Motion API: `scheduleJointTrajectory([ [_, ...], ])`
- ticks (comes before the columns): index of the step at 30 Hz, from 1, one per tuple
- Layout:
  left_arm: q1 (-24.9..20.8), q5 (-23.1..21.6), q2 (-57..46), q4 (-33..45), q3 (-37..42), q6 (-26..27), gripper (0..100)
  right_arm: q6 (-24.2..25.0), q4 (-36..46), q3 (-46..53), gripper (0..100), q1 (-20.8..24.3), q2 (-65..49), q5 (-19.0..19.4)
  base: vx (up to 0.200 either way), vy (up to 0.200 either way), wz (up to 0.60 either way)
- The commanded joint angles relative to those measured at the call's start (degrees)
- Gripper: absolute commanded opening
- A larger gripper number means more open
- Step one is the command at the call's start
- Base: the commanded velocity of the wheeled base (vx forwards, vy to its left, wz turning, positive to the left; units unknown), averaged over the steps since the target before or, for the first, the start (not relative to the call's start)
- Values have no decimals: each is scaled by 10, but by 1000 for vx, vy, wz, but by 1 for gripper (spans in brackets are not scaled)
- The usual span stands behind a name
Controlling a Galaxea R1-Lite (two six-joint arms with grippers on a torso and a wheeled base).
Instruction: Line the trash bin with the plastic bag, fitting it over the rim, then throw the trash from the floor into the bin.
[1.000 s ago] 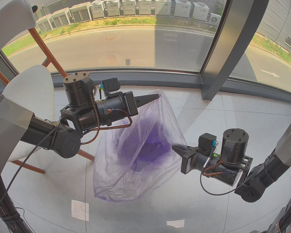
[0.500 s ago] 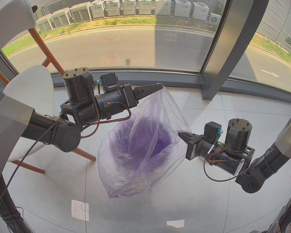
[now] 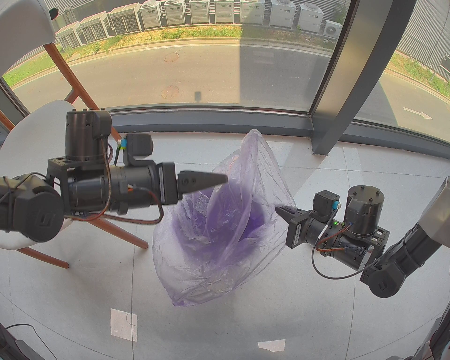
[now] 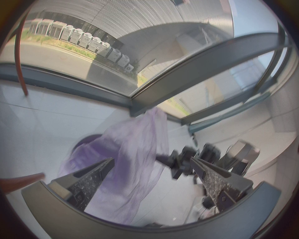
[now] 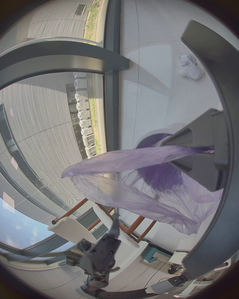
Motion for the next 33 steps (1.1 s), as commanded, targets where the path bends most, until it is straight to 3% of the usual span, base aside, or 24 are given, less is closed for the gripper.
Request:
scheduleJointTrajectory([
  [1,-53,62,-47,60,44,69,100,-1,0,0,0,-3,12,-2,0,0,0],
  [3,-55,68,-35,60,44,88,100,0,0,0,0,-3,12,-2,0,0,0],
  [4,-56,95,-2,60,41,157,100,0,0,0,0,-2,12,-2,0,0,0],
  [5,-56,115,8,61,41,195,100,0,0,0,0,-1,12,-2,0,0,0],
  [6,-56,115,8,61,41,195,100,0,0,0,0,-1,12,-2,0,0,0],
  [7,-59,149,19,61,42,255,100,0,0,0,0,0,11,-2,0,0,0],
  [9,-62,161,24,61,42,278,100,0,0,0,0,0,11,-2,0,0,0],
  [10,-75,185,36,61,39,313,100,1,0,0,0,-1,11,-2,0,0,0],
  [13,-91,228,42,62,39,350,100,3,0,1,0,-3,11,-3,0,0,0],
  [19,-135,324,85,63,0,367,100,2,-1,-1,0,-1,12,-2,0,0,0],
  [29,-166,373,147,62,-18,361,100,5,-1,-9,0,-3,11,-2,0,0,0],
  [30,-163,382,155,63,-22,361,0,5,-1,-11,0,-3,11,-2,0,0,0],
  [33,-145,391,173,62,-38,361,0,4,-1,-13,0,-3,11,-3,0,0,0],
])
